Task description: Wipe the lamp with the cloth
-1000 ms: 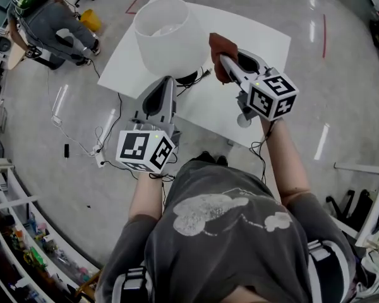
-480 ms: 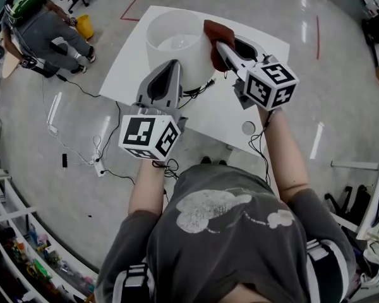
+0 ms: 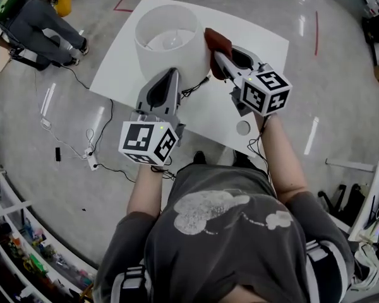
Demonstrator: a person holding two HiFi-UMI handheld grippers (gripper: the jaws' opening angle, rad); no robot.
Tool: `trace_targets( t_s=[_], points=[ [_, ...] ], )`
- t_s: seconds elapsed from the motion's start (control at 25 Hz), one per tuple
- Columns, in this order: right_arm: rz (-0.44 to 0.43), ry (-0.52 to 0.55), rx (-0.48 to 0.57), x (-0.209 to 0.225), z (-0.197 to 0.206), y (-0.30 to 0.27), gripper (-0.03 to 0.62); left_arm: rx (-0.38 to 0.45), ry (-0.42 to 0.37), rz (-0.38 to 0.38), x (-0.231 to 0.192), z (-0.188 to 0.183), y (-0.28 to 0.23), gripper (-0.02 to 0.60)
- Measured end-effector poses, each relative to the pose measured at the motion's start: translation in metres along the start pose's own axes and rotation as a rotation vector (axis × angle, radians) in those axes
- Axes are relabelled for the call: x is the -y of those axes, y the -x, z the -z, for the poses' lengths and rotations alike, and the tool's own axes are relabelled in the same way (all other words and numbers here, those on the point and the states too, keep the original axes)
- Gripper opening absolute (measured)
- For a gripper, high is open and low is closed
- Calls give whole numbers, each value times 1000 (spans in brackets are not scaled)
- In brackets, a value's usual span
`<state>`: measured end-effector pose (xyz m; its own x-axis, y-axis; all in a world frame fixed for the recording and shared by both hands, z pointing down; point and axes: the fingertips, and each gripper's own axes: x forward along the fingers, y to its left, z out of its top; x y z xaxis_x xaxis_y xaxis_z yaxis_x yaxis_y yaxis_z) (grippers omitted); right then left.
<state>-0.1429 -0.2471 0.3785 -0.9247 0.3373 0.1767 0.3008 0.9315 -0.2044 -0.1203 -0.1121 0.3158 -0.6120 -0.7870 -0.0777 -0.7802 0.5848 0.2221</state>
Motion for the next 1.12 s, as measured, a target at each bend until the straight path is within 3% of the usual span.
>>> trace_targets(
  t_s=[0.28,0.68,1.12],
  points=[
    [-104,-11,-94,18,39,-4,91,-13,21,-128,10,28,-8,8],
    [-231,-15,-162,37,62,-3,91,-36,6,-281,34,49,-14,8],
    [-377,-24,-155,52,43,8,91,19,-35,-452,67,43,-4,8]
  ],
)
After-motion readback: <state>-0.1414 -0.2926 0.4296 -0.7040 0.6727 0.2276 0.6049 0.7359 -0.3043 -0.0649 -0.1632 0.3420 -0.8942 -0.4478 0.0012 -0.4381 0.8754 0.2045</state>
